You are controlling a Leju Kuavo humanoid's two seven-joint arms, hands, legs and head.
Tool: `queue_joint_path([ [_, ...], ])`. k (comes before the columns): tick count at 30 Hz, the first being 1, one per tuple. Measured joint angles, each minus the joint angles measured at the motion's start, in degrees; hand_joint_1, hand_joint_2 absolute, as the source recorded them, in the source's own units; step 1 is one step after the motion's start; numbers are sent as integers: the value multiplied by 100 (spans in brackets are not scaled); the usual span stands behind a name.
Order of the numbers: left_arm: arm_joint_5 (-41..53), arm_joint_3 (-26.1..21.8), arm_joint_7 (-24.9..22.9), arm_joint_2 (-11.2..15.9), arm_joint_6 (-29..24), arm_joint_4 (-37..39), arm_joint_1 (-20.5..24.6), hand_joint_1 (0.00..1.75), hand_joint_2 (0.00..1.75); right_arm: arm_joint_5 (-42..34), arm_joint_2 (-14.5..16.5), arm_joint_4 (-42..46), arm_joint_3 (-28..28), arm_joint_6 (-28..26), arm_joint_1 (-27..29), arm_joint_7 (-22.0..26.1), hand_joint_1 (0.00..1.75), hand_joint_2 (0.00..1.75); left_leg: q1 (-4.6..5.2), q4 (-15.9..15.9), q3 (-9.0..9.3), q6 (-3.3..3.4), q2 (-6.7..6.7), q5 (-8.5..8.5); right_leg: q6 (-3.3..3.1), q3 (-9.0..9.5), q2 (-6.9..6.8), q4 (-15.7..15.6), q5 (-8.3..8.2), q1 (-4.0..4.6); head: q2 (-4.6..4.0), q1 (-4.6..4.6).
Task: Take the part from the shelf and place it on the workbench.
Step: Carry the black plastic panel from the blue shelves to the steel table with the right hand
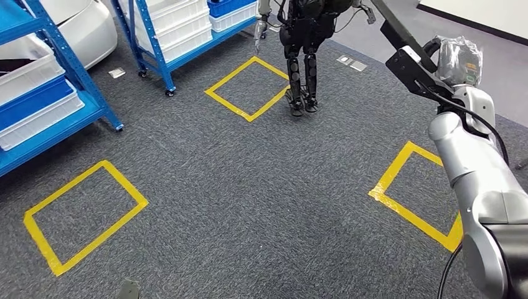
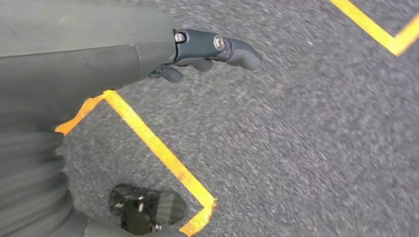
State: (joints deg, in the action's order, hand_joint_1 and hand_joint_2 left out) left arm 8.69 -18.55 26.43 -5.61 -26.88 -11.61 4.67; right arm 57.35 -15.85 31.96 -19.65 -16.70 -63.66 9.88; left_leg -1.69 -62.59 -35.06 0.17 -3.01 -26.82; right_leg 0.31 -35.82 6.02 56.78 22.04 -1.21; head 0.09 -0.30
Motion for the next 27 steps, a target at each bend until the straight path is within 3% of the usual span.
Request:
queue_joint_path([
  [2,12,1,0,-2,5,0,8,0,175,-11,-33,28,1,1,-20,0,175,175,10,232,81,25,-128,28,82,-78,137,13,-30,11,0,2],
  [4,34,2,1,-11,14,-2,32,0,175,-28,-103,52,1,12,-6,0,175,175,48,280,83,106,-6,70,183,-146,219,-12,-79,11,1,-6],
  [6,66,4,4,-21,25,-6,73,0,175,-60,-211,78,2,29,12,0,175,175,62,372,111,226,115,145,206,-269,-55,139,-14,26,2,14],
  [8,100,6,5,-24,34,-9,92,0,175,-114,-299,129,3,42,22,-4,175,175,88,425,121,299,242,190,169,-577,-439,762,262,24,2,48],
  [10,135,11,4,-22,45,-9,96,0,175,-173,-358,180,2,50,75,-9,175,175,116,426,109,308,384,194,174,-927,-533,1537,544,7,1,64],
  [11,157,16,4,-22,51,-9,101,0,175,-203,-389,202,2,52,122,-9,175,175,124,425,107,308,460,193,203,-979,-537,1689,586,0,1,65],
  [12,180,23,4,-22,56,-9,107,0,175,-232,-418,223,2,52,170,-9,175,175,130,424,104,306,528,192,240,-940,-546,1665,566,-4,0,66],
  [13,196,32,4,-20,63,-11,118,0,175,-261,-443,251,2,51,213,-10,175,175,134,423,105,301,602,189,284,-742,-594,1342,461,-10,0,67],
  [14,219,42,4,-16,76,-14,135,0,175,-290,-465,285,2,47,243,-13,175,175,148,420,109,290,675,182,314,-465,-728,860,338,-14,0,68],
  [16,269,70,-11,-2,109,-22,177,0,175,-341,-491,366,2,33,277,-24,175,175,190,420,117,242,818,161,296,-26,-983,101,143,40,0,65],
  [17,299,87,-30,5,128,-25,197,0,175,-363,-499,404,2,27,292,-32,175,175,210,420,125,217,884,150,252,49,-1038,-44,106,72,0,61],
  [19,351,122,-83,6,159,-28,232,0,175,-404,-525,476,3,19,330,-55,175,175,217,427,145,165,1019,132,171,29,-903,-60,70,114,1,50],
  [20,372,139,-104,4,170,-30,251,0,175,-423,-535,511,4,16,355,-67,175,175,201,409,143,133,1025,110,137,34,-833,-74,51,71,1,46],
  [22,408,174,-132,8,176,-32,281,0,175,-469,-544,590,7,3,395,-93,175,175,157,123,39,74,770,-92,44,45,-691,-102,17,-5,1,28],
  [24,434,192,-153,18,174,-33,289,0,175,-517,-505,668,7,-29,453,-123,175,175,124,-615,-274,43,404,-482,-22,51,-548,-105,1,-20,0,-4],
  [26,452,196,-167,29,172,-33,292,0,175,-552,-454,735,7,-59,550,-140,175,175,115,-1291,-601,30,294,-712,-36,53,-373,-94,-2,3,0,-19],
  [27,456,197,-171,37,172,-33,297,0,175,-562,-440,762,7,-66,602,-143,175,175,112,-1351,-649,31,281,-664,-36,53,-279,-82,-1,9,1,-20],
])
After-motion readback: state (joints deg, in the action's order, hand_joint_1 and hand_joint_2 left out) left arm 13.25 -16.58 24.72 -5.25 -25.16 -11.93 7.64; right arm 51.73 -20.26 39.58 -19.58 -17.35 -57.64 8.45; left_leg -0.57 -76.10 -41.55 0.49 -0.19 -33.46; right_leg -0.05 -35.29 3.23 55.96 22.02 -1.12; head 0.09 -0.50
